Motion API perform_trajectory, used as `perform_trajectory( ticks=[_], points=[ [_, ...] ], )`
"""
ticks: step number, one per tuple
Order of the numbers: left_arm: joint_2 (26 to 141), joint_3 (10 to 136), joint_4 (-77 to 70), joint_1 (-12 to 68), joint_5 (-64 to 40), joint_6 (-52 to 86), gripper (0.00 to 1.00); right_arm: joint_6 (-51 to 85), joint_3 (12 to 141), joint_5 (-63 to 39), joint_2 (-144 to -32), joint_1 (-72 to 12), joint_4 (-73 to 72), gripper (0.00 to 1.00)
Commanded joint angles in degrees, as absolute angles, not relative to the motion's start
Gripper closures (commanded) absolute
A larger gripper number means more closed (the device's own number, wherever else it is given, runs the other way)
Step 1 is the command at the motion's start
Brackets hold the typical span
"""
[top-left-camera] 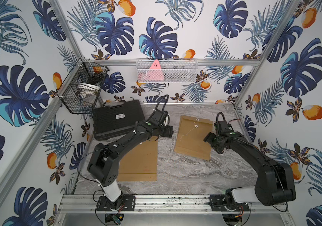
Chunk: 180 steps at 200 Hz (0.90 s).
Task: Close the mouth of the file bag
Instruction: Pick up the file bag from the file bag.
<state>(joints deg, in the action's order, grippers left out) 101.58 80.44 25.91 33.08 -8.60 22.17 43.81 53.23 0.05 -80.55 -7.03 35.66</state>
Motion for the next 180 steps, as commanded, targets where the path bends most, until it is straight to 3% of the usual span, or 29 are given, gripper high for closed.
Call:
perform_trajectory(
  ticks=[1, 47, 100, 180],
  points=[
    [107.13, 82.95, 20.74, 34.62, -11.61, 21.90, 0.34, 37.84, 53.53, 0.99, -82.67, -3.93, 37.52, 0.20],
    [116.46, 85.19, 16.66, 34.84, -16.79, 25.82, 0.33, 34.56, 54.14, -5.14, -90.24, -1.24, 31.37, 0.32],
    [120.86, 83.13, 12.08, 34.83, -20.71, 29.39, 0.33, 34.19, 52.85, -13.61, -95.67, -0.01, 25.12, 0.33],
    [121.68, 78.93, 5.44, 34.77, -26.19, 34.54, 0.36, 34.62, 52.16, -29.17, -85.89, 0.10, 21.01, 0.35]
  ],
)
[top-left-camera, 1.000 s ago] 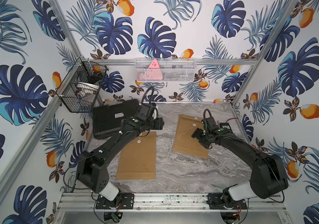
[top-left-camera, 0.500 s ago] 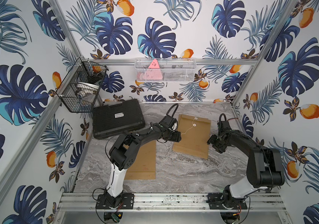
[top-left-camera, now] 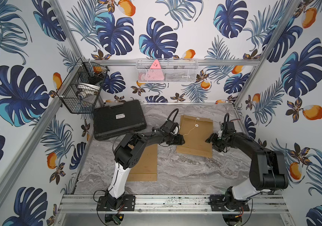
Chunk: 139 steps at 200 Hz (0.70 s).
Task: Close the mouth of the file bag
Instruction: Pick up the file bag from the file bag.
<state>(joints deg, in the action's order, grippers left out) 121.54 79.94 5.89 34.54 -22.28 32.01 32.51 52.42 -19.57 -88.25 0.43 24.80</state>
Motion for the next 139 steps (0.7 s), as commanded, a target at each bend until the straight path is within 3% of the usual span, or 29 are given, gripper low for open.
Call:
perform_trajectory(
  ticks=[1, 89, 105, 122, 139],
  points=[
    [121.66, 78.93, 5.40, 34.79, -26.19, 34.54, 0.36, 34.75, 52.14, -29.26, -85.79, 0.09, 20.96, 0.35],
    [120.15, 76.91, 4.69, 33.93, -26.52, 34.54, 0.37, 37.17, 51.11, -29.40, -84.85, -0.26, 19.49, 0.44],
    [119.37, 76.57, 4.92, 33.75, -26.63, 34.71, 0.37, 37.81, 50.81, -28.28, -85.00, -0.26, 19.09, 0.58],
    [116.81, 75.49, 4.94, 32.21, -26.95, 35.05, 0.37, 37.80, 50.97, -26.88, -83.48, -0.26, 19.60, 0.81],
    [113.35, 75.02, 6.31, 29.54, -27.97, 35.03, 0.37, 37.59, 51.92, -26.91, -81.32, -0.33, 19.92, 0.91]
  ],
)
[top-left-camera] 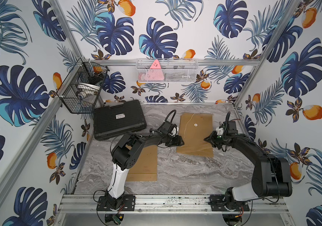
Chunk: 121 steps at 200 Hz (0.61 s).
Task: Close the mouth of the file bag
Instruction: Pick up the file bag from the file bag.
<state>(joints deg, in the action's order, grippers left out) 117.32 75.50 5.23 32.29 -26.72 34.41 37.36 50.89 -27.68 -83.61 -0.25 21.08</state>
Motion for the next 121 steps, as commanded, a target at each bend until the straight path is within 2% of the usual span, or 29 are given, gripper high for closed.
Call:
perform_trajectory(
  ticks=[1, 21, 50, 93, 121],
  points=[
    [113.10, 74.99, 6.45, 29.36, -28.05, 35.01, 0.37, 37.56, 52.02, -26.99, -81.22, -0.34, 19.94, 0.92],
    [108.02, 73.92, 8.28, 26.32, -29.32, 34.56, 0.37, 36.41, 55.10, -26.92, -79.12, -2.33, 21.41, 1.00],
    [100.22, 69.94, 7.13, 22.22, -31.72, 35.71, 0.36, 31.23, 60.68, -19.97, -75.40, -9.53, 26.04, 1.00],
    [92.11, 61.00, -8.07, 14.47, -39.24, 46.28, 0.33, 23.87, 68.42, -18.01, -70.62, -18.55, 30.96, 1.00],
    [89.41, 58.01, -16.88, 10.06, -42.53, 52.82, 0.31, 20.42, 71.89, -22.30, -66.61, -21.04, 33.31, 1.00]
  ],
)
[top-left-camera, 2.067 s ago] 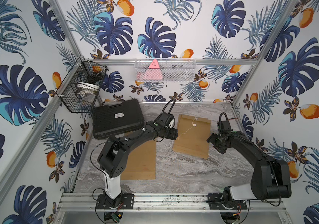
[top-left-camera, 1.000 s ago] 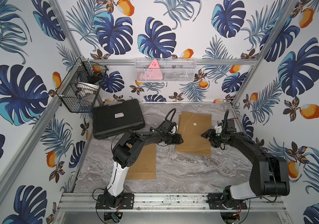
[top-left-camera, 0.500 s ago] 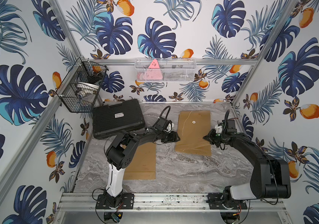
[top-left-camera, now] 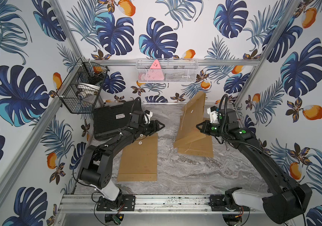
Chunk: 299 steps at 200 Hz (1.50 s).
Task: Close the mouth of the file bag
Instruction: Pick up the file bag from the file bag.
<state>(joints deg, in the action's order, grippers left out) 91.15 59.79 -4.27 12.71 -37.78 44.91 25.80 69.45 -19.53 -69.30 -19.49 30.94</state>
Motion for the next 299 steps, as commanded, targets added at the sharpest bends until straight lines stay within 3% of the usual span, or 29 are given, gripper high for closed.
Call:
perform_trajectory(
  ticks=[1, 65, 120, 171, 231, 299],
  points=[
    [89.35, 57.92, -17.23, 9.95, -42.62, 53.04, 0.31, 20.27, 71.98, -22.53, -66.40, -21.11, 33.31, 1.00],
    [89.81, 55.74, -44.71, 9.03, -46.98, 69.66, 0.27, 21.42, 62.73, -39.26, -53.23, -22.98, 11.73, 1.00],
    [89.05, 57.27, -59.43, 7.85, -50.26, 78.24, 0.44, 23.64, 58.72, -41.65, -53.86, -22.98, 2.71, 1.00],
    [87.64, 55.36, -63.37, -0.61, -50.54, 81.86, 0.37, 24.58, 58.25, -42.75, -52.91, -22.33, 0.03, 1.00],
    [89.55, 57.38, -71.21, -0.70, -49.22, 85.03, 0.32, 24.42, 60.42, -45.14, -54.12, -21.07, 0.00, 1.00],
    [90.94, 59.11, -53.50, 3.34, -49.68, 71.28, 0.33, 25.11, 60.86, -47.02, -54.84, -21.07, -1.43, 1.00]
  ],
)
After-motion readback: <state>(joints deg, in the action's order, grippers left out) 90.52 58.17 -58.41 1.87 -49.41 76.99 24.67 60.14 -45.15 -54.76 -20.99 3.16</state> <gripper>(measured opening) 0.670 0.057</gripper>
